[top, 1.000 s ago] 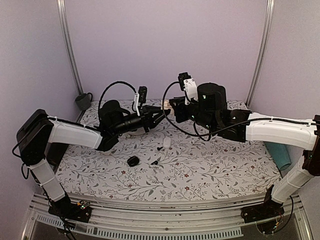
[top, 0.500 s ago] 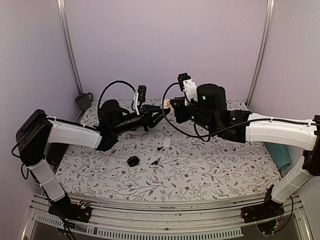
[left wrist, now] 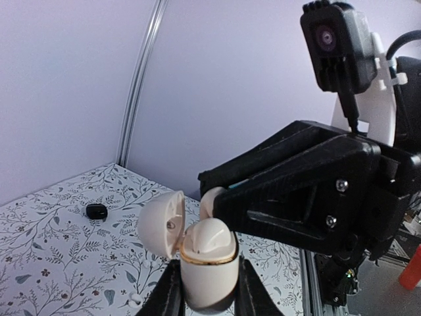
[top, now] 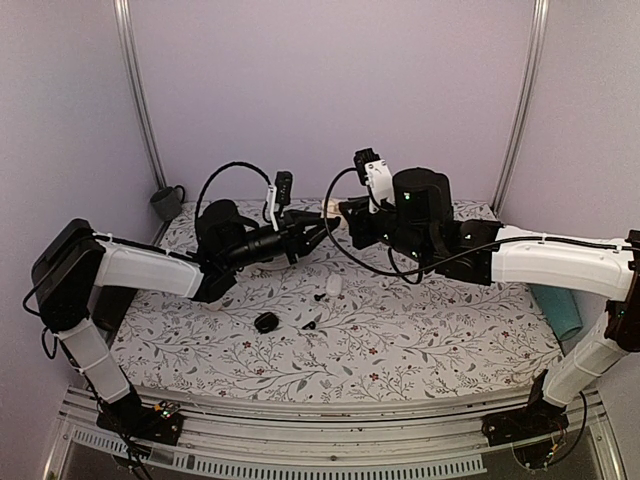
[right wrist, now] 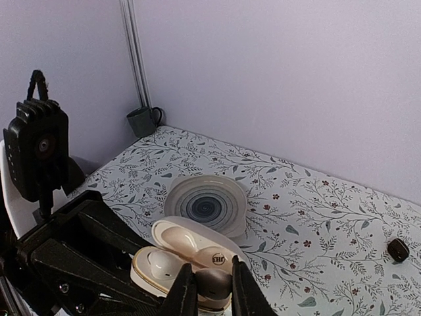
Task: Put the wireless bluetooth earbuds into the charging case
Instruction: Insert the right earbud into the right side groove of the charging case.
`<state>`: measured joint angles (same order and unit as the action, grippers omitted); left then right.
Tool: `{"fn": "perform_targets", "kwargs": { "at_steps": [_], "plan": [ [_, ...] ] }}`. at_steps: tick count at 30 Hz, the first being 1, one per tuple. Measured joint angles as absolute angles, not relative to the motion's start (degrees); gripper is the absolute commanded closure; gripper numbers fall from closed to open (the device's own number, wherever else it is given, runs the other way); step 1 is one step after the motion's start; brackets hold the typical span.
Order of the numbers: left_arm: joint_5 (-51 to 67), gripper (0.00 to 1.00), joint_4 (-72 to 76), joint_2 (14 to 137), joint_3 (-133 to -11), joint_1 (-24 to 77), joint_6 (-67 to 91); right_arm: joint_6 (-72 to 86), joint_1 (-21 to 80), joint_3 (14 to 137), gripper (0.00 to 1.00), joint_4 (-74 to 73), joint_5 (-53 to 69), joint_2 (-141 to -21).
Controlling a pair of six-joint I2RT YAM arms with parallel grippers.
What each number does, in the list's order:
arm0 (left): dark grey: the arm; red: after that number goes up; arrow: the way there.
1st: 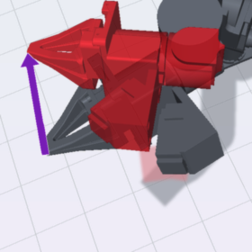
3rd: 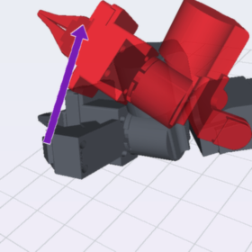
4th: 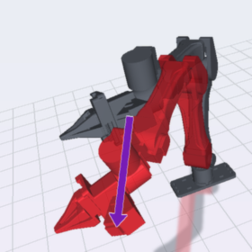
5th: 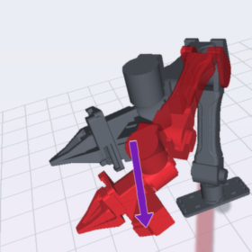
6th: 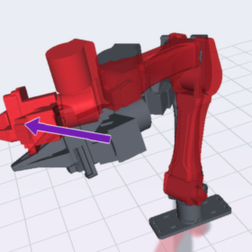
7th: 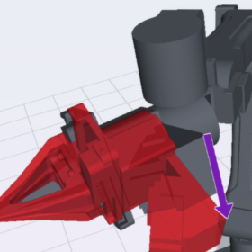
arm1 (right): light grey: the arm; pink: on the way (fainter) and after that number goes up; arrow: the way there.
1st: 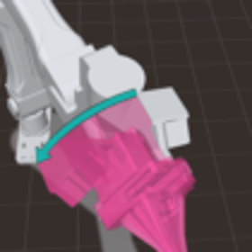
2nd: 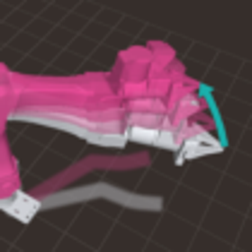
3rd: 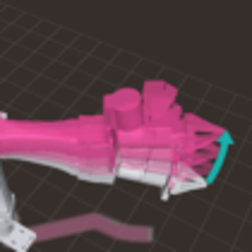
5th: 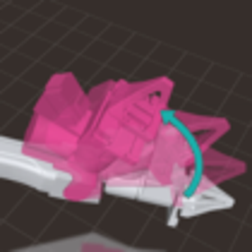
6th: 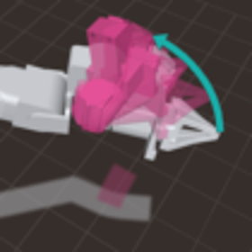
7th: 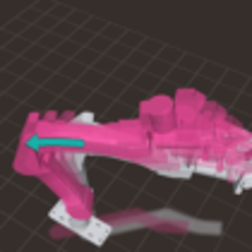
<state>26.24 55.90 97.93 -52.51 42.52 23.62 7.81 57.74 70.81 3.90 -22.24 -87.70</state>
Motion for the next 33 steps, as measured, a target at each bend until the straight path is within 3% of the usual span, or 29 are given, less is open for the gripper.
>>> {"fn": "perform_targets", "kwargs": {
  "at_steps": [12,24,33],
  "plan": [
    [25.67,1.00,57.52,97.93,-51.75,42.09,23.18,11.99,57.69,72.95,0.67,-0.84,-20.69,-87.72],
    [27.27,1.00,62.74,97.01,-50.72,41.95,22.48,16.12,56.25,73.36,0.65,-6.46,-14.79,-87.72],
    [30.04,1.00,63.59,96.97,-49.87,41.69,21.04,17.43,53.15,68.99,0.49,-5.15,-7.29,-82.74]
  ]
}}
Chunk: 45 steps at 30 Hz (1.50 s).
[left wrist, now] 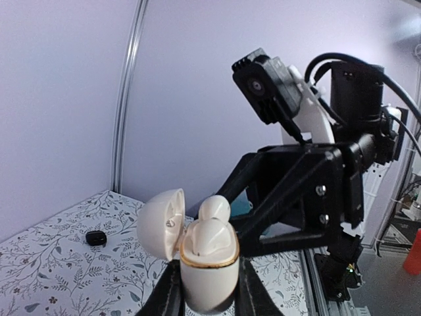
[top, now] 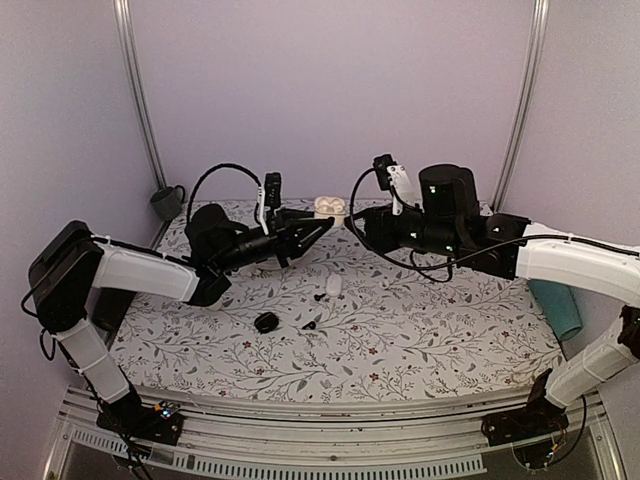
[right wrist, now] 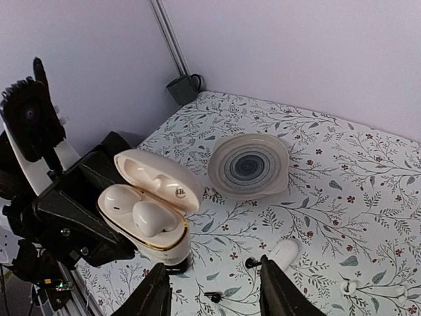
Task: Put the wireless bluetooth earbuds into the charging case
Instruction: Close the charging case.
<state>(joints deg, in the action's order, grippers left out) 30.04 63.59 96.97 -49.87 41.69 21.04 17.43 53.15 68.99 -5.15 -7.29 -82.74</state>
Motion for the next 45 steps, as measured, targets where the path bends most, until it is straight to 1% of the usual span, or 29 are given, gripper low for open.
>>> {"fn": "perform_targets", "kwargs": {
  "at_steps": [2,6,11,16,20,24,30,37,45],
  "plan": [
    [31.44,1.00,63.66,96.97,-48.99,41.58,20.80,17.56,51.68,66.61,0.46,-3.86,-3.86,-80.12],
    [34.79,1.00,64.38,96.95,-47.62,41.34,20.53,17.69,48.21,63.20,0.45,-0.84,3.66,-76.25],
    [38.87,1.00,65.93,96.51,-46.87,41.12,20.60,18.90,44.97,61.17,0.43,2.24,11.77,-75.33],
    [41.87,1.00,67.55,96.01,-46.87,41.10,20.88,19.25,44.51,60.97,0.41,4.45,18.74,-75.46],
    [43.53,1.00,68.10,96.01,-46.87,41.10,21.17,19.49,44.56,60.97,0.38,6.02,21.96,-76.27],
    [44.82,1.00,68.31,96.01,-46.87,41.08,21.30,20.75,44.56,60.97,0.31,7.33,23.31,-77.21],
    [46.28,1.00,68.27,96.01,-46.87,41.08,21.28,26.39,43.48,61.34,0.26,13.26,28.93,-80.07],
    [46.85,1.00,68.07,96.01,-46.87,41.06,21.15,32.34,43.11,64.60,0.25,16.03,39.70,-87.05],
    [45.34,1.00,66.11,96.01,-46.98,41.01,21.34,35.92,43.11,65.19,0.25,19.55,47.05,-87.44]
  ]
}}
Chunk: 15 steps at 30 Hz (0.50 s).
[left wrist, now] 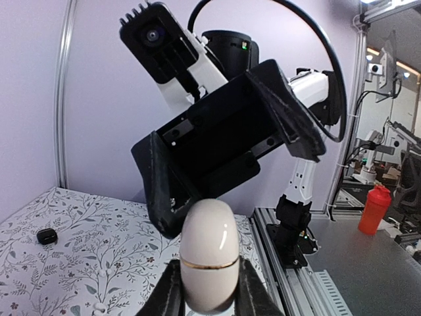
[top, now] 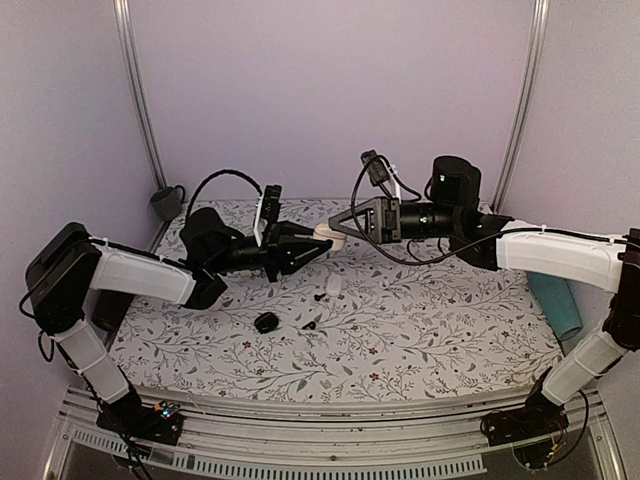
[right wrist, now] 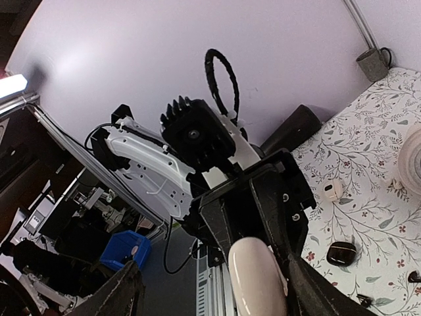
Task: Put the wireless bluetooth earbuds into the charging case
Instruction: Close the charging case.
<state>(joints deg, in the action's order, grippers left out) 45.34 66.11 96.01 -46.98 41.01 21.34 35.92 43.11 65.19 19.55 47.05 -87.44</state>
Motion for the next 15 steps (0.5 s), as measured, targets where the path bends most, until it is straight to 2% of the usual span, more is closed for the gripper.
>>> {"fn": "perform_targets", "kwargs": {
  "at_steps": [8,15],
  "plan": [
    [44.77,1.00,65.58,96.01,-48.01,40.95,22.70,37.30,42.83,65.19,0.27,21.76,48.45,-87.35],
    [44.51,1.00,64.62,96.01,-48.01,40.45,23.70,33.93,42.83,65.19,0.31,16.84,43.44,-84.95]
  ]
}}
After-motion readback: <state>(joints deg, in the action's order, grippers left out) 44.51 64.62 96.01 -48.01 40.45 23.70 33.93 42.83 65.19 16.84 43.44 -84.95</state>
